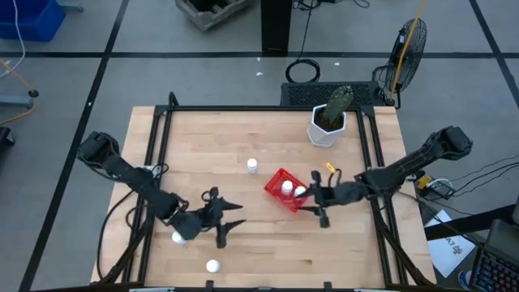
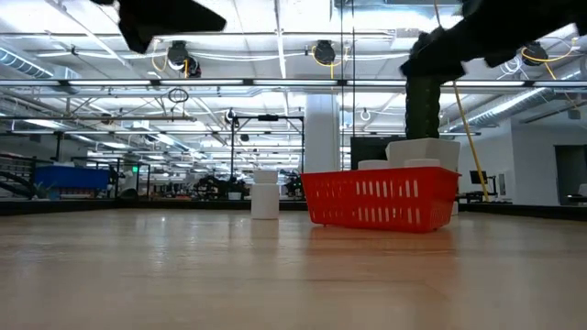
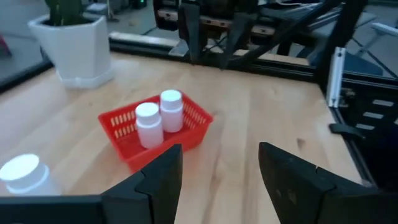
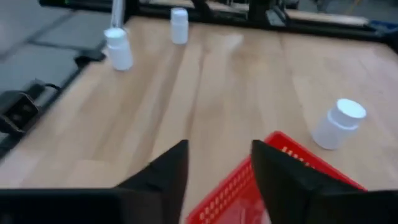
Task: Pick and place pill bottles into a basket
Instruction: Put the white pill bottle into the red bin
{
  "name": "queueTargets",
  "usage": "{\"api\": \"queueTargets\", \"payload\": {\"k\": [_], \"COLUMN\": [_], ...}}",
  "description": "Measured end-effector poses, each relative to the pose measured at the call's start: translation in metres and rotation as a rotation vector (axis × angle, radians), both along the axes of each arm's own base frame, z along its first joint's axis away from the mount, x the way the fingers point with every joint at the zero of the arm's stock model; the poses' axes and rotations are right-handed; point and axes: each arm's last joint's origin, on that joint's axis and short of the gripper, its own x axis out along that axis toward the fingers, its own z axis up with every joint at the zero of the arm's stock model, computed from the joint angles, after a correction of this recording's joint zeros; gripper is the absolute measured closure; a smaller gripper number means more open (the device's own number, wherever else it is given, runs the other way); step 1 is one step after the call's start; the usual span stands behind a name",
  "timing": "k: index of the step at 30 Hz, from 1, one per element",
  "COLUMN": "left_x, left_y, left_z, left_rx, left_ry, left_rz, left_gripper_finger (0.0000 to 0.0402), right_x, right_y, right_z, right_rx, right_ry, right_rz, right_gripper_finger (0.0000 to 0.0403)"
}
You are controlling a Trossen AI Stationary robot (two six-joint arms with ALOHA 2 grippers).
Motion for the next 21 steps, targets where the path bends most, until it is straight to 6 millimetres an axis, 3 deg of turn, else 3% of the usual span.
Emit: {"api": "queueTargets", "payload": {"k": [7, 17, 21], "left_x": [-0.016, -0.039, -0.045], "left_y": [-0.02, -0.046, -0.05], "left_z": [-0.001, -0.003, -0.005], "left_rx": [0.025, -0.246, -0.256], "left_ry": [0.02, 0.066, 0.098], "left_rz": [-0.086, -0.214, -0.246], "left_gripper_finger": [0.0186, 0.0185, 0.0185], "right_x": [-0.039, -0.065, -0.07], "right_y": [0.009, 0.016, 0.017], "right_z": [-0.008, -0.034, -0.038], "right_rx": [0.042, 0.152, 0.183], "right_ry": [-0.038, -0.07, -0.132], "right_rz": [0.0, 0.026, 0.052], "right_gripper_finger": [0.0391, 0.0402, 0.0401]}}
